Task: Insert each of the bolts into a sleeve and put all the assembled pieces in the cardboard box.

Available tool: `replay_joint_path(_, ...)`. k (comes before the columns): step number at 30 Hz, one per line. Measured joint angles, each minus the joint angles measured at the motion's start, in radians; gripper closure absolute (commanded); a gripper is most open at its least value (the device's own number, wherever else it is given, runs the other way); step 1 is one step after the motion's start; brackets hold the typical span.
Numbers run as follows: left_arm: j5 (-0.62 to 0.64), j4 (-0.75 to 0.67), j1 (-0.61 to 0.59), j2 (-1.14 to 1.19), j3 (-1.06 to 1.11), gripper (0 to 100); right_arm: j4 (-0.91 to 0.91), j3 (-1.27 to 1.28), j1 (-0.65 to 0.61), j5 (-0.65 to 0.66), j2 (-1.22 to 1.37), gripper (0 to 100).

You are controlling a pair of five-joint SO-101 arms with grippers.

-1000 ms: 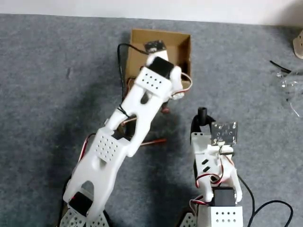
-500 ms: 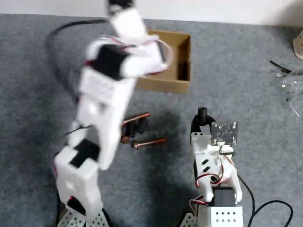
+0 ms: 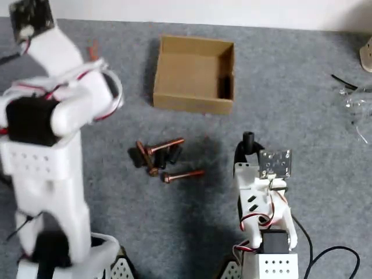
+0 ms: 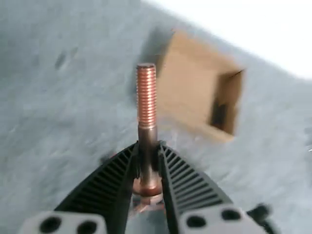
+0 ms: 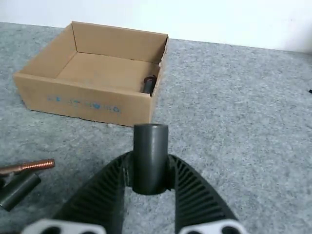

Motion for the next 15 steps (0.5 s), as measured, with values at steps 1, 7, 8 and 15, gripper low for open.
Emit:
replay_joint_path(1, -0.023, 0.000, -0.014, -0.046, 0.075, 100, 0.000, 0.000, 0.000, 0.000, 0.000, 99.4)
replay_joint_path(7, -0.229, -0.003, -0.120, -0.269, 0.514, 100, 0.000, 0.000, 0.000, 0.000, 0.000, 99.4)
replay_joint_path(8, -0.261, -0.018, -0.135, -0.287, 0.586, 100, 0.000, 0.000, 0.000, 0.000, 0.000, 99.4)
replay_joint_path(15, -0.453, -0.318, -0.226, -0.310, 1.108, 100, 0.000, 0.000, 0.000, 0.000, -0.008, 99.4)
